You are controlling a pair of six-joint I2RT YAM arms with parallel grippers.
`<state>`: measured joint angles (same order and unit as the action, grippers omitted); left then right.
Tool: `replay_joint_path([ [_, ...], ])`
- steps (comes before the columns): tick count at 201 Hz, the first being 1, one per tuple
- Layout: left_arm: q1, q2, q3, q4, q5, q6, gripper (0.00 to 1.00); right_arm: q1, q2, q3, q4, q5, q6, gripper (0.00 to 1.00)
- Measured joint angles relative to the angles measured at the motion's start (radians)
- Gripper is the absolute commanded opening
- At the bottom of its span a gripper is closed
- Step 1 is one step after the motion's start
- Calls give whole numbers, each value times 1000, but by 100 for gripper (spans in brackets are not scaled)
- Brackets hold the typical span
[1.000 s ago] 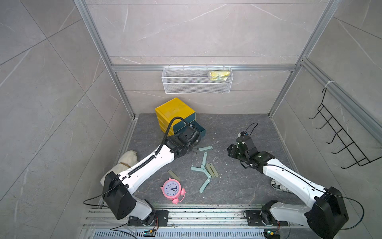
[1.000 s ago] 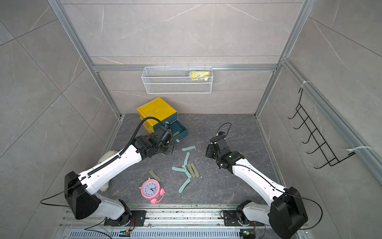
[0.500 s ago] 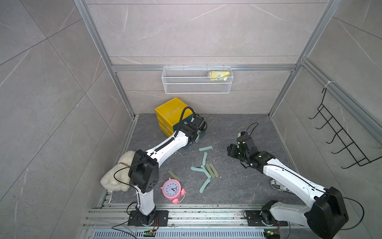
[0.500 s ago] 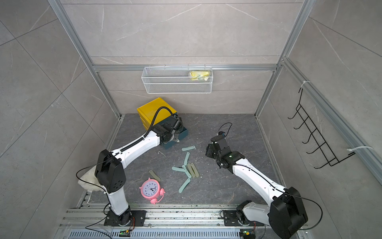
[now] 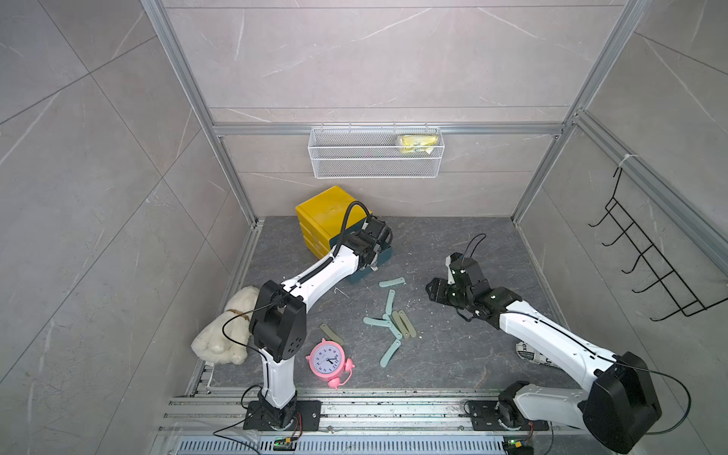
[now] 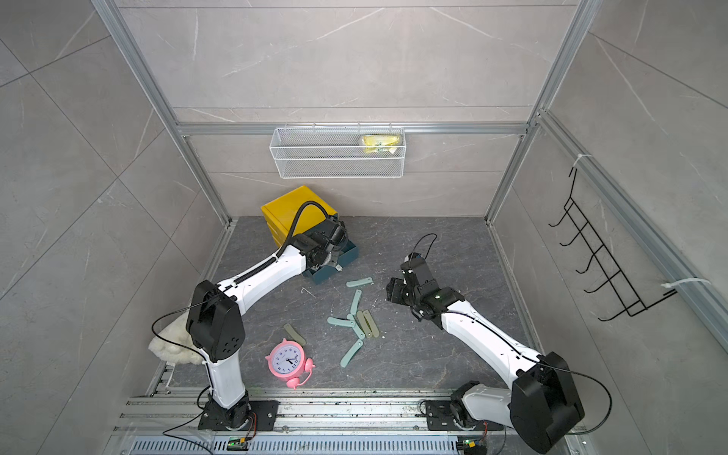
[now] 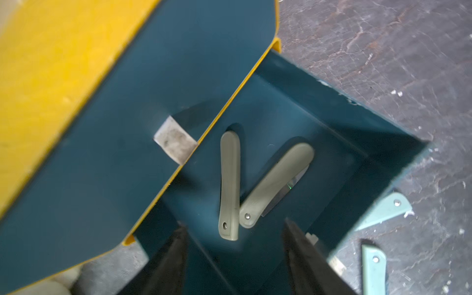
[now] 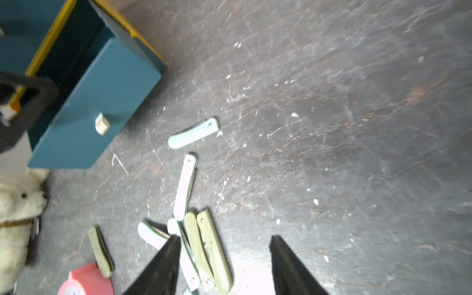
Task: Place the fruit knives into the drawer by color
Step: Place the fruit knife in the drawer, then pick up the fruit knife from the center of the board.
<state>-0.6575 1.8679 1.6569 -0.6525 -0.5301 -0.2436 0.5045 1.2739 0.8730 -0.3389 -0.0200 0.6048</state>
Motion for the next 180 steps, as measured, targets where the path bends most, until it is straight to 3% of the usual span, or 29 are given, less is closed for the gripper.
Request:
replay_joint_path([
  [35, -35, -146, -28, 8, 47, -25, 99, 27, 54, 0, -6, -69, -50, 55],
  [91, -135, -406, -248, 60, 126, -90, 99, 150, 219, 2, -35, -63, -102, 55],
  [136, -145, -571, -531, 89, 173, -173, 99, 214, 337, 12, -35, -13, -119, 47],
  [180, -145, -662, -650, 89, 174, -243, 100, 235, 375, 50, -34, 32, -130, 44],
])
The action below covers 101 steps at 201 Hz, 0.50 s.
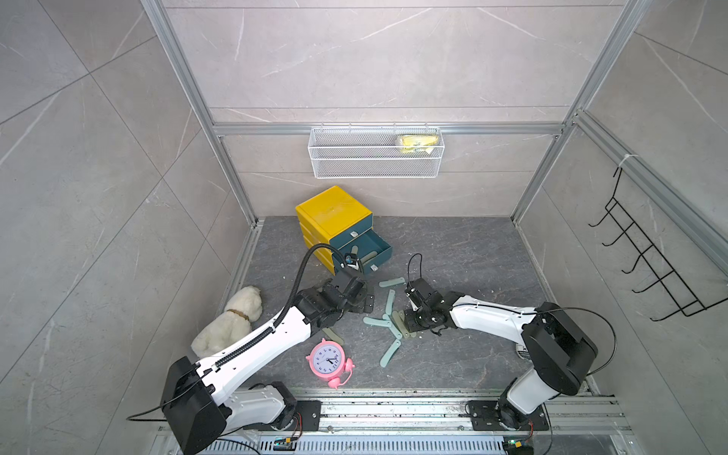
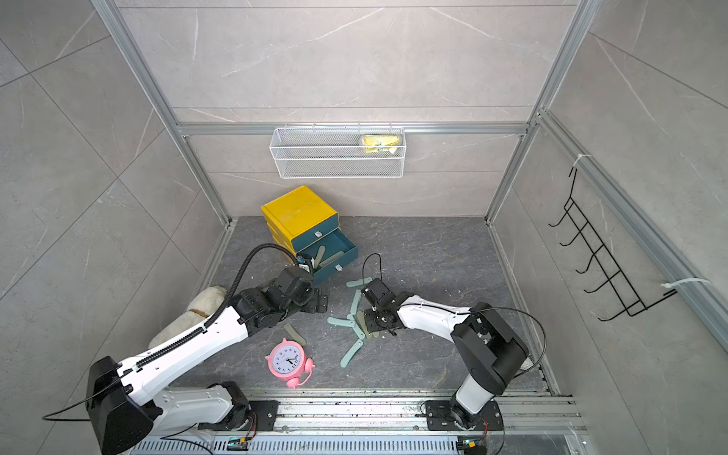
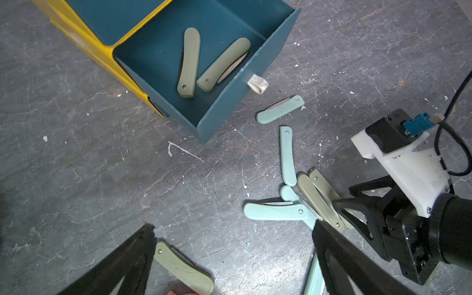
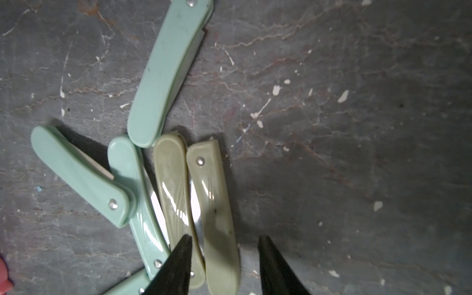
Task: Place the fruit knives into the drawer by color
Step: Pick up the fruit knife from the center of the board.
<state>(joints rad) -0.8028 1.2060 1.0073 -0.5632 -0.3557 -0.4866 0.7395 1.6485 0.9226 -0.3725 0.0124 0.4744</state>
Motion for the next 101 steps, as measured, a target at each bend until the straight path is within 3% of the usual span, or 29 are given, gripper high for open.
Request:
replay_joint_path([
  [83, 0, -13, -36, 4, 0, -39, 99, 16, 43, 7, 1, 37, -5, 47],
  [101, 0, -13, -36, 5, 0, -39, 99, 20, 48, 13, -2, 48, -8, 42],
])
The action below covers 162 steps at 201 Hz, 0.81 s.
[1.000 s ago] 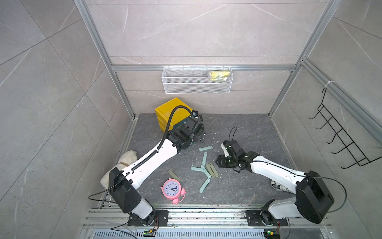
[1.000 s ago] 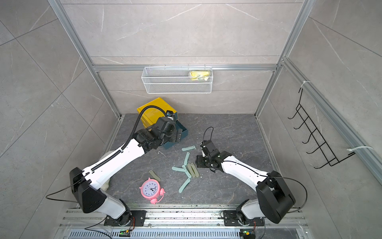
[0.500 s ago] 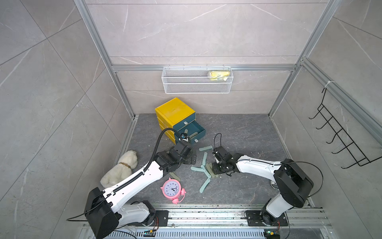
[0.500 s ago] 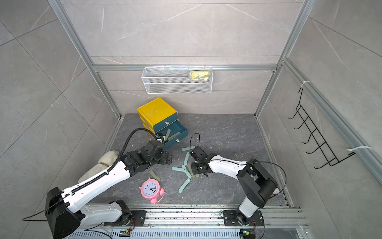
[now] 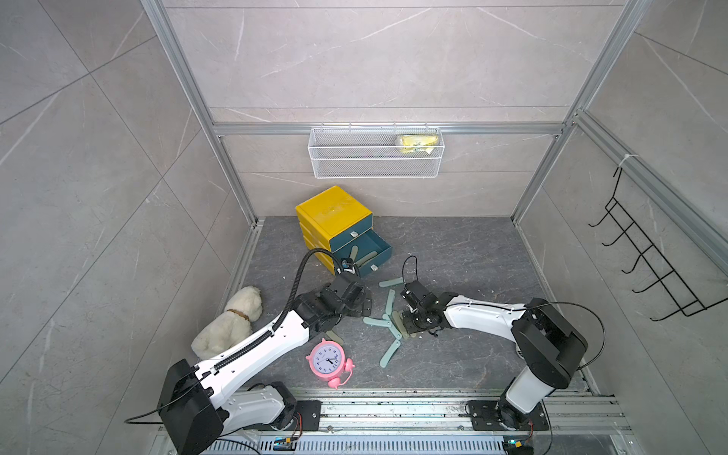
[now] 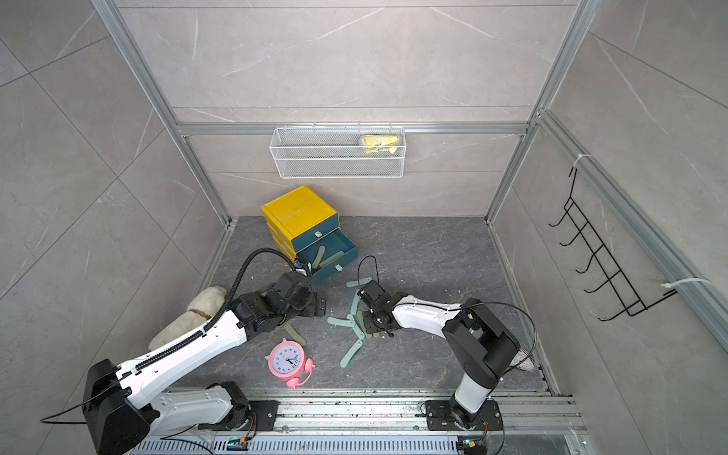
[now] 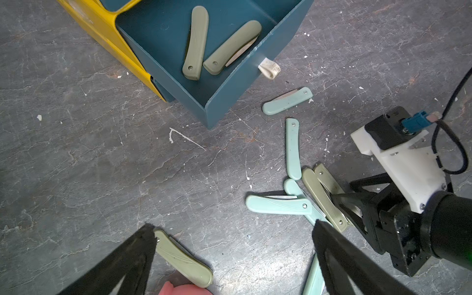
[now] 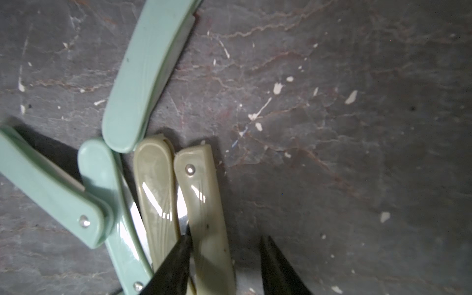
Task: Place the fruit knives into the drawer by color
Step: Pick up the fruit knife from the center of the board.
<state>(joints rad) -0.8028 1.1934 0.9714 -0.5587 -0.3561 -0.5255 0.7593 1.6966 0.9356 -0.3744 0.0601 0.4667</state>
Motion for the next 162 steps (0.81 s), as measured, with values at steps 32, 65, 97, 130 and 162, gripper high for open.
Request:
replay_joint_path([
  [32, 0, 0, 0, 4, 0, -3, 99, 5, 21, 25, -7, 31, -6, 35],
  [65, 0, 0, 0, 6, 0, -3, 100, 5, 31, 33, -6, 53, 4, 42],
  [97, 0, 0, 0, 6, 0, -3, 99, 3, 31, 33, -5, 56, 8, 49],
  [130, 0, 0, 0, 6, 0, -3, 99, 3, 39, 42, -2, 56, 8, 27],
  [162, 0, 0, 0, 6, 0, -3, 99, -3, 42, 46, 3, 56, 11, 18],
])
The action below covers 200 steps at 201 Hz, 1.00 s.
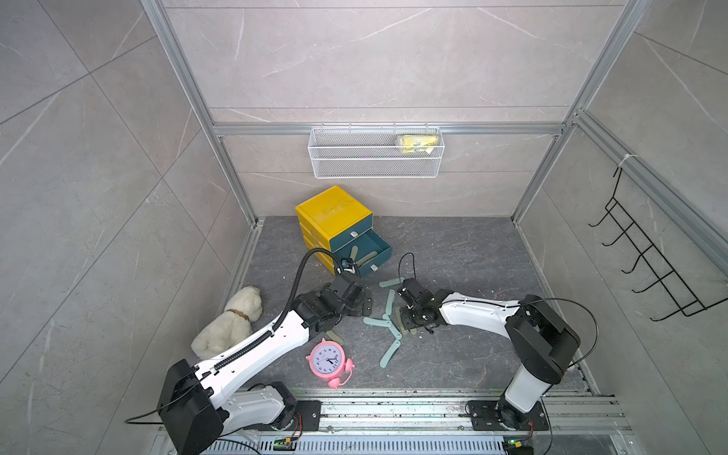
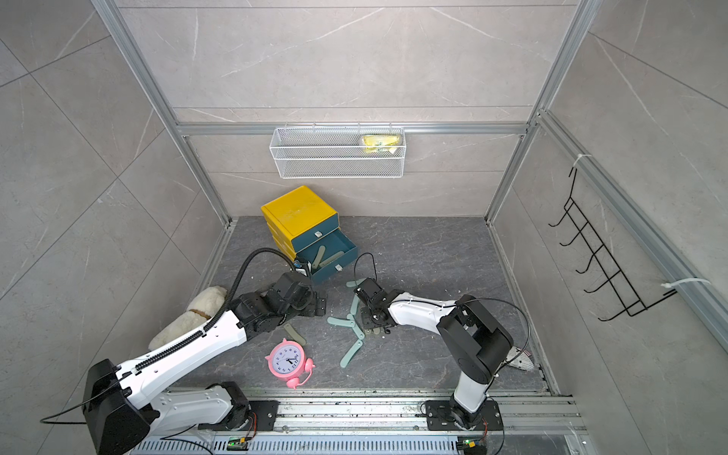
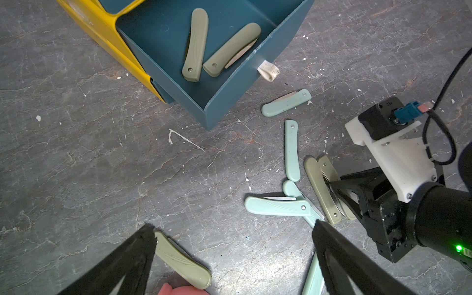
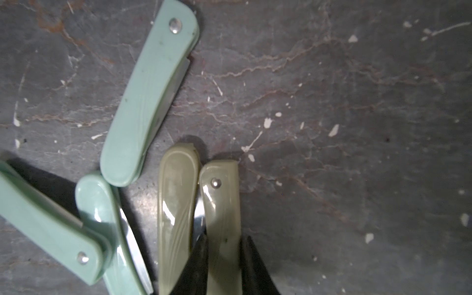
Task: Place the fruit knives into the drawer by color
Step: Pick up the fruit knife from the center of the board.
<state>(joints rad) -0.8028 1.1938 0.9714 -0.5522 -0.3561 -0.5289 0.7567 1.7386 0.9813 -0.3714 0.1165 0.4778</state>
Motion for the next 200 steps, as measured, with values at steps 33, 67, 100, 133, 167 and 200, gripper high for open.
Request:
replay_joint_path([
  [33, 0, 0, 0, 0, 0, -1, 99, -8, -10, -7, 6, 4, 0, 16],
  [67, 0, 8, -2, 0, 0, -6, 99, -39, -74, -13, -6, 23, -3, 16],
  [100, 0, 16, -5, 2, 0, -13, 99, -68, -138, -13, -29, 33, -14, 31],
  [133, 0, 26, -16, 1, 0, -16, 99, -70, -137, 10, -48, 15, -31, 51],
  [167, 0, 25, -16, 1, 0, -19, 99, -68, -102, 9, -48, -10, -30, 55],
  [200, 0, 21, -16, 0, 0, -19, 99, -39, -90, -14, -52, -23, -30, 56],
])
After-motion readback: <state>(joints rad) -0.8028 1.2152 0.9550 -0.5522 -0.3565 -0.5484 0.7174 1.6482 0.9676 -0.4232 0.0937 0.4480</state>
